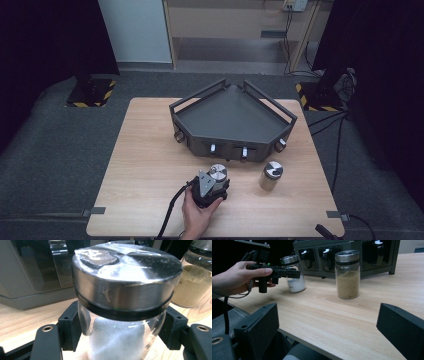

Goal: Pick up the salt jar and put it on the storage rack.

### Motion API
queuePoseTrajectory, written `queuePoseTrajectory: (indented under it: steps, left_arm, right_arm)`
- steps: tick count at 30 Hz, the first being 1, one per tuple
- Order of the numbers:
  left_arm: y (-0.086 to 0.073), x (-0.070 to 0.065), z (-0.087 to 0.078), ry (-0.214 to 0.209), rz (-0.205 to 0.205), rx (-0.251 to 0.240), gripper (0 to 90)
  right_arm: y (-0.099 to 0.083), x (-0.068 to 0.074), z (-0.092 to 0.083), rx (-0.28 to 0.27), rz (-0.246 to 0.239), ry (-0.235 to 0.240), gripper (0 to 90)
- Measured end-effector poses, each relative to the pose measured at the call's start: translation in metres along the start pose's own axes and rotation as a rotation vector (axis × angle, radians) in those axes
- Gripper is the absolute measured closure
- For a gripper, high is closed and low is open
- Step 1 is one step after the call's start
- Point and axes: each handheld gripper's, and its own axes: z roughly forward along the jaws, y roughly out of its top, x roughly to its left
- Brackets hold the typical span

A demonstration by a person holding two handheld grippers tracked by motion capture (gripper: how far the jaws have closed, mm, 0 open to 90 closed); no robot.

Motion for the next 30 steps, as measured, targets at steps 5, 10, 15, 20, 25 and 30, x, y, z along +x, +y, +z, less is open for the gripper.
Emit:
queuePoseTrajectory:
  steps: [5,10,15,20,25,30]
  left_arm:
    - [0.008,-0.003,-0.005,-0.005,0.009,-0.020,29.9]
    - [0.023,-0.005,-0.013,-0.013,0.014,-0.044,30.0]
    - [0.044,-0.003,-0.018,-0.017,0.036,-0.081,29.9]
    - [0.072,0.001,-0.016,-0.009,0.052,-0.110,30.0]
    - [0.104,0.009,-0.007,-0.011,0.057,-0.148,30.0]
    - [0.130,0.015,0.006,0.006,0.081,-0.162,30.0]
  right_arm:
    - [0.000,0.000,0.000,-0.003,-0.002,0.002,4.7]
    - [0.000,0.001,0.000,-0.004,-0.004,-0.001,4.7]
    - [0.000,0.002,-0.001,-0.008,-0.005,0.000,4.7]
    - [0.001,0.002,-0.001,-0.010,-0.004,-0.004,4.7]
    - [0.000,0.001,-0.002,-0.011,-0.007,-0.008,4.7]
    - [0.000,0.002,-0.002,-0.014,-0.002,-0.013,4.7]
